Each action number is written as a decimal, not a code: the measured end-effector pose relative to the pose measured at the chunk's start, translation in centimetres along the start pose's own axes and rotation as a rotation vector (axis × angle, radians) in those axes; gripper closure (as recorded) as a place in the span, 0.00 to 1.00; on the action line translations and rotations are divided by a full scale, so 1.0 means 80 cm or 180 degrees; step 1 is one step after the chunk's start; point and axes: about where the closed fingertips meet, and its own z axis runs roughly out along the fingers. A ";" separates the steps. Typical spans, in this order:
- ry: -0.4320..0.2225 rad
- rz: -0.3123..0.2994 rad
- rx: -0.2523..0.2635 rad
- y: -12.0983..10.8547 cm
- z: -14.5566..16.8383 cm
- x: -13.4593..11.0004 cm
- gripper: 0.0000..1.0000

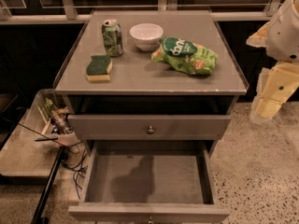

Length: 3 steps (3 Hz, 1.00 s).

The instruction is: Place green rice chip bag into middle drawer

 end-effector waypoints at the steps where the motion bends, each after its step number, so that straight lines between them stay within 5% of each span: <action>1: -0.0006 0.0008 0.0008 -0.001 -0.001 -0.001 0.00; 3: -0.0282 -0.0327 0.0191 -0.060 0.030 -0.039 0.00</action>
Offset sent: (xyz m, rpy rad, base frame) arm 0.0551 0.0281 -0.0097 -0.0097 -0.0517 0.1221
